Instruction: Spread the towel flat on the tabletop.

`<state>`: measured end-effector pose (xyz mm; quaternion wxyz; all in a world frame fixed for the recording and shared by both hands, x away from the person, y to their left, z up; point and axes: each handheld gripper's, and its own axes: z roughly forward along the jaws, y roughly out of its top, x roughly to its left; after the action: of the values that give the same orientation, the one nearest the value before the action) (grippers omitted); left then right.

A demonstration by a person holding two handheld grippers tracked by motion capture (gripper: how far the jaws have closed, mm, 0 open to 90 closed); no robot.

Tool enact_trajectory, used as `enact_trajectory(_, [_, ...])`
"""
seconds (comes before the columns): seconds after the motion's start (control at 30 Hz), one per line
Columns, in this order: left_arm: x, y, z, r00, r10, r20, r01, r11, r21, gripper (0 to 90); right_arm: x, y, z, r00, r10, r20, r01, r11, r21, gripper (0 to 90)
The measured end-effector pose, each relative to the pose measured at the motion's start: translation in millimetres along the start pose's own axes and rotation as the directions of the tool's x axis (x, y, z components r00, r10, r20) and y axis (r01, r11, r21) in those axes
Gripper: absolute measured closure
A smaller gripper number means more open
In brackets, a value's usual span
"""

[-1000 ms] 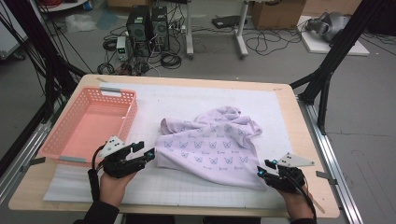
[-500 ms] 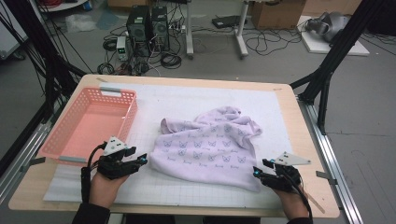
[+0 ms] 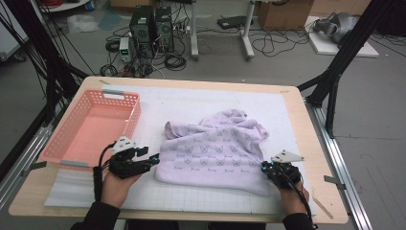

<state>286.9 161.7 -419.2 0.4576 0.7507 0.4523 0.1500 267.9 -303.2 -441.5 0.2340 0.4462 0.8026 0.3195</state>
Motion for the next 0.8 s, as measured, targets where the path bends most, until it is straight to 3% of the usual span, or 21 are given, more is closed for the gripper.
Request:
enact_trajectory(0.07, [-0.9,1.3,15.6,1.0000,-0.001,0.000,0.001,0.9995,0.032,41.3,1.0,-1.3,-2.0,1.0000,-0.009,0.001,0.009,0.9994,-0.032,65.9])
enact_trajectory(0.13, [-4.2,2.4,29.3,0.9998,0.009,-0.017,-0.008,0.9977,0.068,39.3,-0.5,-1.0,-1.1,0.9991,0.026,-0.032,-0.028,0.9981,-0.055,55.2])
enact_trajectory(0.2, [-7.7,2.5,40.6,0.9985,0.045,-0.033,-0.041,0.9926,0.114,39.1,-1.3,-0.3,2.6,0.9973,0.049,-0.054,-0.052,0.9973,-0.052,52.0])
enact_trajectory(0.27, [-10.1,0.5,49.4,0.9958,0.083,-0.039,-0.076,0.9835,0.164,42.6,-0.2,1.0,7.8,0.9978,0.042,-0.052,-0.044,0.9985,-0.034,52.3])
enact_trajectory(0.3, [-12.7,-0.9,50.1,0.9875,0.141,-0.070,-0.129,0.9793,0.156,49.7,0.3,1.7,10.4,0.9975,0.047,-0.053,-0.048,0.9986,-0.023,54.1])
enact_trajectory(0.33, [-12.3,-1.1,50.5,0.9887,0.144,-0.043,-0.136,0.9806,0.141,62.1,-0.6,2.7,11.5,0.9967,0.053,-0.062,-0.055,0.9982,-0.025,61.5])
enact_trajectory(0.37, [-12.9,-0.7,51.8,0.9882,0.150,-0.028,-0.145,0.9800,0.136,81.3,-1.5,4.0,12.5,0.9938,0.061,-0.093,-0.063,0.9977,-0.023,75.2])
enact_trajectory(0.4, [-14.4,0.6,53.6,0.9845,0.171,-0.041,-0.164,0.9769,0.138,83.6,-1.5,5.7,13.4,0.9910,0.059,-0.120,-0.061,0.9980,-0.017,83.8])
enact_trajectory(0.47, [-10.8,5.0,57.9,0.9830,0.172,-0.065,-0.162,0.9774,0.136,85.1,1.4,11.5,16.4,0.9954,0.018,-0.094,-0.019,0.9997,-0.013,85.4])
enact_trajectory(0.53, [-3.2,12.6,62.0,0.9886,0.128,-0.081,-0.118,0.9867,0.111,85.3,-0.2,17.3,21.3,0.9980,0.004,-0.063,-0.005,0.9997,-0.022,85.8])
enact_trajectory(0.63, [3.5,24.0,69.3,0.9887,0.103,-0.109,-0.096,0.9933,0.065,85.2,-7.4,23.8,31.5,0.9996,0.026,-0.013,-0.027,0.9980,-0.057,86.3])
enact_trajectory(0.7, [6.0,30.9,75.8,0.9852,0.114,-0.128,-0.108,0.9928,0.051,85.2,-13.1,27.8,38.8,0.9985,0.055,0.008,-0.054,0.9951,-0.083,86.3])
enact_trajectory(0.8, [10.4,39.1,84.8,0.9847,0.106,-0.139,-0.103,0.9944,0.025,85.1,-15.4,34.5,46.4,0.9967,0.064,0.050,-0.059,0.9933,-0.099,86.4])
